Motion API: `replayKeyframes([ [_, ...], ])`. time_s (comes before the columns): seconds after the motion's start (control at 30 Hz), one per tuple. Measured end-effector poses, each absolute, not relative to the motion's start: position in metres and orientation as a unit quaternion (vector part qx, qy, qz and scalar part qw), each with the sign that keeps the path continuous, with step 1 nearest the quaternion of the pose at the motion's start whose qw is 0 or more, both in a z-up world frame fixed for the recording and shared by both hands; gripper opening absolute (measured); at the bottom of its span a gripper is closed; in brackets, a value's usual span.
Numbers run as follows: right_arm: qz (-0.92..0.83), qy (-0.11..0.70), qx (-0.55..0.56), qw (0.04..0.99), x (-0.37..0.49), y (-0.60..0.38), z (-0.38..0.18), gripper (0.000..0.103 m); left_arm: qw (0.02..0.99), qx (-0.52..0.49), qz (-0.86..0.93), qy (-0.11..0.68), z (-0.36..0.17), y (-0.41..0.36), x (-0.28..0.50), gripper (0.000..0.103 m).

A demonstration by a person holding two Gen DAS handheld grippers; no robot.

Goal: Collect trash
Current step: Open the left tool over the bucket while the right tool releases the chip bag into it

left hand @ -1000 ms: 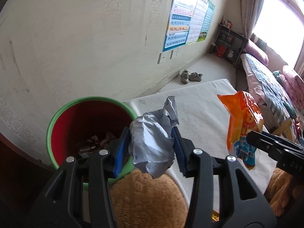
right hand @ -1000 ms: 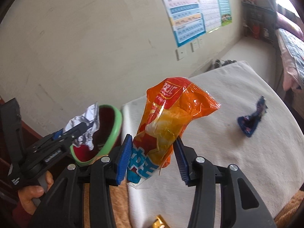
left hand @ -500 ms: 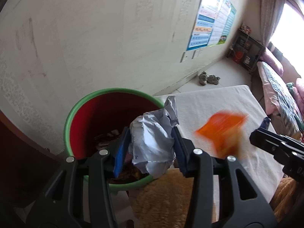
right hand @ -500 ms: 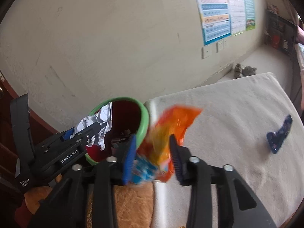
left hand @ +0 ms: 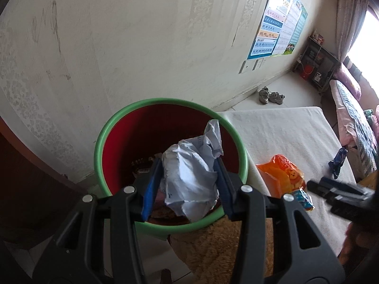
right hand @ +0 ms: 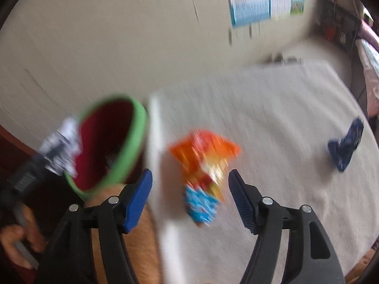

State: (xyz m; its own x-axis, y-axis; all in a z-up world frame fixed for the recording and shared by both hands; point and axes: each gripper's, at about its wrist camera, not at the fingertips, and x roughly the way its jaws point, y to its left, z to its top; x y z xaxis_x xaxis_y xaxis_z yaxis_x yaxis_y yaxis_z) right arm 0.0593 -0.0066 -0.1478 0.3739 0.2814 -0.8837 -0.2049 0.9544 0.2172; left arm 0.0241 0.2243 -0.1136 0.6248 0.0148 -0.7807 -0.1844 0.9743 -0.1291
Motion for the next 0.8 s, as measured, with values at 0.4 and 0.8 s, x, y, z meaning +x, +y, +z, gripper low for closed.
replayKeyframes([
  [0.4,0.165,0.558,0.088,0.808,0.069,-0.01,-0.168,0.037,0.893,-0.103,0.062,0.433,-0.118,0.232,0.025,0.043],
  [0.8,0.212,0.495,0.115,0.835,0.065,0.006,-0.099,0.038,0.891,-0.108,0.076,0.435,-0.122,0.243,0.025,0.043],
])
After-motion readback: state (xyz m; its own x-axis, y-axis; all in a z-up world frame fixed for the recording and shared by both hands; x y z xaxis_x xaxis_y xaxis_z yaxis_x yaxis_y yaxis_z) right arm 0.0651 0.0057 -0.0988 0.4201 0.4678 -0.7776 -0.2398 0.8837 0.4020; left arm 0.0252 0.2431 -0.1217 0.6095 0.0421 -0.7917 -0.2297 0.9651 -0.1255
